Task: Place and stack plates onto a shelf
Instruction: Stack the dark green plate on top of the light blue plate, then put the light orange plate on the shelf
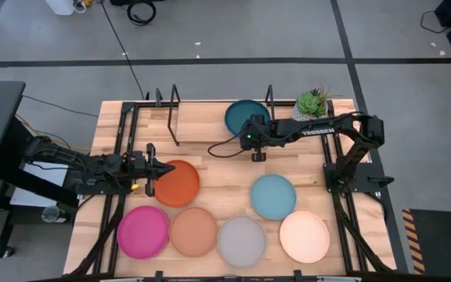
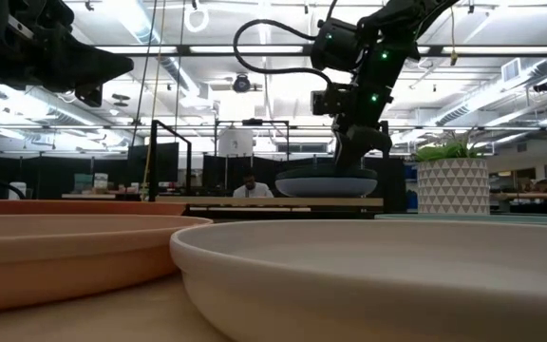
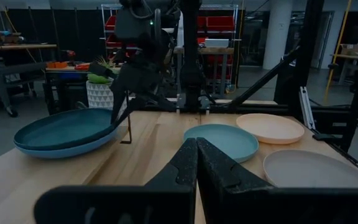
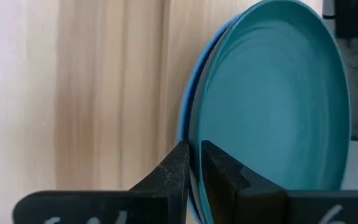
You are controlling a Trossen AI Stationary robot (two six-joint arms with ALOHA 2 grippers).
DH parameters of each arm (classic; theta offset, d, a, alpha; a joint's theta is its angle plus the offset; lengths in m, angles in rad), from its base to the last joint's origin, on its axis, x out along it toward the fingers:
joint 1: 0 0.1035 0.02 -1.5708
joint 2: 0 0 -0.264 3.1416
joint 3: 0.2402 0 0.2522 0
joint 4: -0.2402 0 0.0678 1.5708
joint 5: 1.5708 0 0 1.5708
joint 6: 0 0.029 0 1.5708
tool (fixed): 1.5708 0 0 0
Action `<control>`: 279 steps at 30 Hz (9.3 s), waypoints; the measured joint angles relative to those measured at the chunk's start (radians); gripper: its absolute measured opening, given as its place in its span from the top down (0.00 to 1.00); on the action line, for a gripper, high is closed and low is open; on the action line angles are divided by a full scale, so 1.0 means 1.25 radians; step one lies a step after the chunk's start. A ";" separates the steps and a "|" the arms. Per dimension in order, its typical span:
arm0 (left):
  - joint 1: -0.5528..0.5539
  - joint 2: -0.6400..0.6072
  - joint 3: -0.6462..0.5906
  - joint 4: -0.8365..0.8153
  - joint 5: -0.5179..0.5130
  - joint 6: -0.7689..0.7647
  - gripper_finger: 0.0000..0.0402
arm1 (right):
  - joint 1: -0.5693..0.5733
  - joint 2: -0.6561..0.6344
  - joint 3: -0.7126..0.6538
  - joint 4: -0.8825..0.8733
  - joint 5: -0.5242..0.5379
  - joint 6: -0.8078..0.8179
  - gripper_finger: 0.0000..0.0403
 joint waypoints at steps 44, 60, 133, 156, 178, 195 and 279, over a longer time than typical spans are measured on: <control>0.000 0.000 0.002 0.136 0.000 -0.007 0.98 | 0.223 -0.081 -0.139 0.252 -0.097 0.141 0.71; 0.002 0.081 0.209 0.025 0.017 0.021 0.98 | 0.256 -0.318 -0.483 0.766 -0.062 0.005 0.71; -0.016 1.242 0.935 -0.781 0.374 0.000 0.76 | 0.240 -0.380 -0.769 1.068 -0.108 0.017 0.71; -0.014 1.241 0.935 -0.796 0.405 0.014 0.94 | 0.240 -0.379 -0.769 1.067 -0.109 0.022 0.71; 0.114 1.202 1.138 -1.059 0.522 -0.038 0.96 | 0.240 -0.379 -0.769 1.067 -0.113 0.023 0.71; 0.325 1.202 1.180 -1.154 0.474 0.131 0.95 | 0.240 -0.379 -0.769 1.066 -0.113 0.022 0.71; 0.864 1.263 1.307 -1.058 0.362 0.227 0.95 | 0.220 -0.379 -0.779 1.073 -0.154 0.061 0.71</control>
